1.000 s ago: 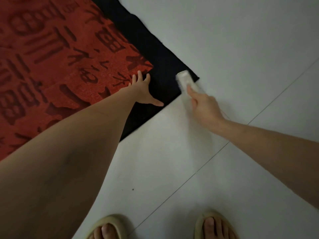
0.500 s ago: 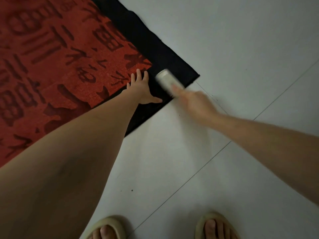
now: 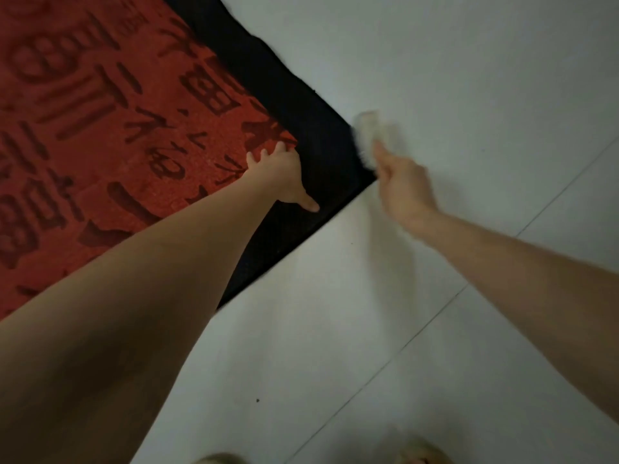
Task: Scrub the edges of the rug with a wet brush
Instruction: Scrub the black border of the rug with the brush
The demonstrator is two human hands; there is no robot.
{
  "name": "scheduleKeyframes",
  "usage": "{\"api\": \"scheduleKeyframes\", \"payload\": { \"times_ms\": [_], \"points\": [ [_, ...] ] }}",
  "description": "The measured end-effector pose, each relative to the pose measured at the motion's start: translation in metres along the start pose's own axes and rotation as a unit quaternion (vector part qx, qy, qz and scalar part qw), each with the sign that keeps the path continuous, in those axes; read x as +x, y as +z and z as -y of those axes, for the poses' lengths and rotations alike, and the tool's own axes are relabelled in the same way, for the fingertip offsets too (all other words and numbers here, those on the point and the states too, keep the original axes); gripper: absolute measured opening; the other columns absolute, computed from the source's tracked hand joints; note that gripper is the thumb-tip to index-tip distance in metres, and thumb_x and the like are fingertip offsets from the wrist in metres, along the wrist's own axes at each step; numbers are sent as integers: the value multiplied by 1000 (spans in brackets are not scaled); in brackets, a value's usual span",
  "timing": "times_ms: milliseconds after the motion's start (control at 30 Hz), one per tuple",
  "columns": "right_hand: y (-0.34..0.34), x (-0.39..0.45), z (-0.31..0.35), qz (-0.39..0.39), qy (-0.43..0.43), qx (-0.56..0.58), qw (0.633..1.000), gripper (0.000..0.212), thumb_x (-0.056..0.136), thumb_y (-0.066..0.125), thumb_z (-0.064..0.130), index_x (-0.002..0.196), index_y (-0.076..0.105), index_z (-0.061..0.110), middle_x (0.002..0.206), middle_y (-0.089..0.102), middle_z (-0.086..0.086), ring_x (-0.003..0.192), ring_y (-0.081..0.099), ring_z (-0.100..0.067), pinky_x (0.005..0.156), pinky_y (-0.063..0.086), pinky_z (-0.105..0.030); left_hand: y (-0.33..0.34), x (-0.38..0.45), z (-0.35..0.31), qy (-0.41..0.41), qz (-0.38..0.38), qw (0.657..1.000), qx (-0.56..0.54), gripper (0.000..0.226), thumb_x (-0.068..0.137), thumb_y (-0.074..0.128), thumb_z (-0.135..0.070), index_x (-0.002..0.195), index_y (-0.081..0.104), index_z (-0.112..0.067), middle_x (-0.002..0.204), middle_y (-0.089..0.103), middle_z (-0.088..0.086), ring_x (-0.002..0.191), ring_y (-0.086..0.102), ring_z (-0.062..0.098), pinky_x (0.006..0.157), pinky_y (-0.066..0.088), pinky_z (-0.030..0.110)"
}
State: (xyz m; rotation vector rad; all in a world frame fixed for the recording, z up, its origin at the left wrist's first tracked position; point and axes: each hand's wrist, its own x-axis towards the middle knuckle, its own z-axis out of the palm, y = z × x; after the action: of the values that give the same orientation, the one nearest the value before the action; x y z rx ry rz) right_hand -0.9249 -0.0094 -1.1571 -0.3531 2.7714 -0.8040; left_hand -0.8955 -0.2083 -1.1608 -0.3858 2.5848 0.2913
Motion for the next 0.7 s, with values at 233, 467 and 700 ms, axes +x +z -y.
{"api": "scheduleKeyframes", "payload": {
  "times_ms": [233, 467, 700],
  "points": [
    [24, 29, 19, 53, -42, -75, 995, 52, 100, 39, 14, 147, 37, 34, 128, 57, -21, 114, 54, -40, 96, 44, -39, 3, 15, 18, -6, -38, 997, -73, 120, 73, 77, -55, 156, 4, -11, 164, 0, 6, 151, 2, 29, 120, 11, 56],
    [55, 2, 40, 73, -130, -17, 989, 58, 97, 36, 8, 148, 32, 35, 114, 63, -21, 101, 60, -40, 86, 49, -42, -8, 23, 11, -35, 37, 996, -78, 141, 63, 84, -57, 155, -14, -17, 162, -23, 2, 148, -17, 36, 118, 4, 60],
    [47, 22, 33, 17, -41, -2, 999, 50, 103, 30, 18, 151, 28, 33, 119, 60, -18, 104, 57, -36, 85, 44, -33, -2, 23, 6, -51, 13, 994, -94, 145, 57, 81, -67, 155, -14, -18, 161, -24, 1, 148, -18, 35, 118, 1, 61]
  ]
}}
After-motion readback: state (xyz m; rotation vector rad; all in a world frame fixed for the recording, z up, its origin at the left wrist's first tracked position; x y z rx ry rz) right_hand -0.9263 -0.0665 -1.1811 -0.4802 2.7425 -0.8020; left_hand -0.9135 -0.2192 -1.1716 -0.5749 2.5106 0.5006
